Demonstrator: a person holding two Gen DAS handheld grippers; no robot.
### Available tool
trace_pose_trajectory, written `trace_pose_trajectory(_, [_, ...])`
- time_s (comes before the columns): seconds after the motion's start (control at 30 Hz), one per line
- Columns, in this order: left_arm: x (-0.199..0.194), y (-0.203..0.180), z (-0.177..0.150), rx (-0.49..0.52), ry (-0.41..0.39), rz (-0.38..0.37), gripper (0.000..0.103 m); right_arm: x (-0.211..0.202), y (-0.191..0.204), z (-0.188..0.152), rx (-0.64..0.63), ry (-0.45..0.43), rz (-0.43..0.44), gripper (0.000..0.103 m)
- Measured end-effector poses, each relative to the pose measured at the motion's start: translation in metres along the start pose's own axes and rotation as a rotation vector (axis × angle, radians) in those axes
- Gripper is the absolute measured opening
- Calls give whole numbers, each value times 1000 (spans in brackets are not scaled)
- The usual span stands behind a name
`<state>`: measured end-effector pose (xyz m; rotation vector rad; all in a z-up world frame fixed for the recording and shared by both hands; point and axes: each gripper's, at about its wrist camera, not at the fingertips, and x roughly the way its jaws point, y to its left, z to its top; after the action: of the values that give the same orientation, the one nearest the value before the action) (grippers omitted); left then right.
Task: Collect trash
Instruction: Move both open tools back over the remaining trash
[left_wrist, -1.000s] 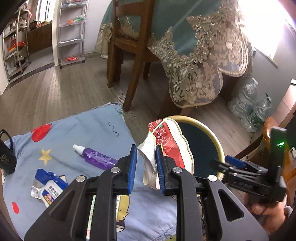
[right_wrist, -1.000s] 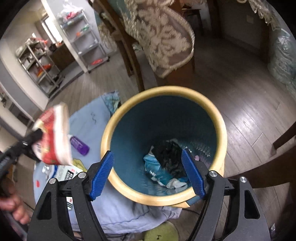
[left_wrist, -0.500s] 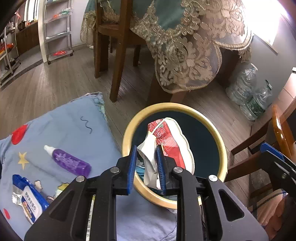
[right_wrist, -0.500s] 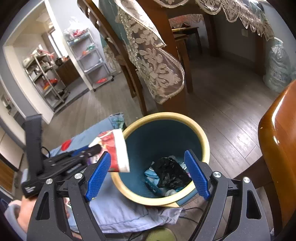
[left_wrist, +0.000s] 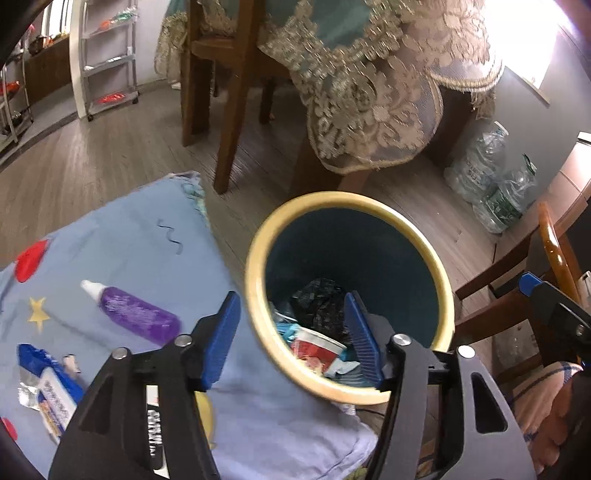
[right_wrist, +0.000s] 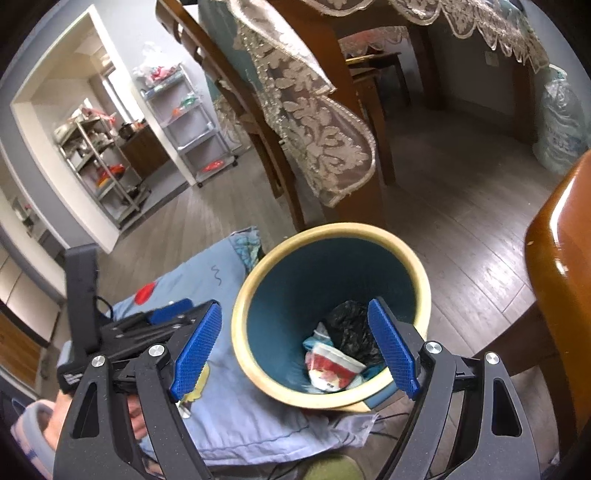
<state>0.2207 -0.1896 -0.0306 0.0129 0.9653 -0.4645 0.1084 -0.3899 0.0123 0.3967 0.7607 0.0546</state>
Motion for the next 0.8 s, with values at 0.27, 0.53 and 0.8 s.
trace_pose_trajectory(0.27, [-32,41,-10,-27,-29,62,67,15,21,-5,-34,34,26,82])
trace_pose_trajectory(0.53, [-58,88,-30,-85,-44,109,70,27,40,-10,-83,68,33,82])
trace_pose_trajectory(0.8, [-83,146,-51,-184,-53,165,70,45,67,-25,-146,136,56,83])
